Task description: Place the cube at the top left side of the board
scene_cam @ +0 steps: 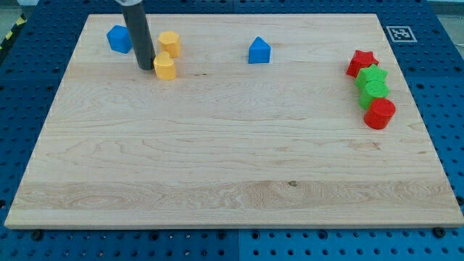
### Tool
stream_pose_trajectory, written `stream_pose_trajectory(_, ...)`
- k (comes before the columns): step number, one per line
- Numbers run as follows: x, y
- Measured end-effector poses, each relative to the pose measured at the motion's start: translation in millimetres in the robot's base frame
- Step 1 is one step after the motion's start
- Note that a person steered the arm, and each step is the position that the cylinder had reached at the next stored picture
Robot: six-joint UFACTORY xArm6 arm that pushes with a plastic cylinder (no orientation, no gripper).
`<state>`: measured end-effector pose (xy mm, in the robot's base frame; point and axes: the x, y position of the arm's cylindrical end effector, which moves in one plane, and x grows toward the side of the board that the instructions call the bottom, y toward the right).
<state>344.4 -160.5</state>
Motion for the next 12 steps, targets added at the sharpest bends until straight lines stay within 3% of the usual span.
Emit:
stream_pose_trajectory(1, -1.7, -30.1)
stream_pose_trajectory(3, -44.3, -61.8)
stream_pose_trajectory(6, -90.7, -75.6)
stream_pose_trajectory(9, -67.5, -66.1)
stream_pose_trajectory(12, -87.2, -51.3)
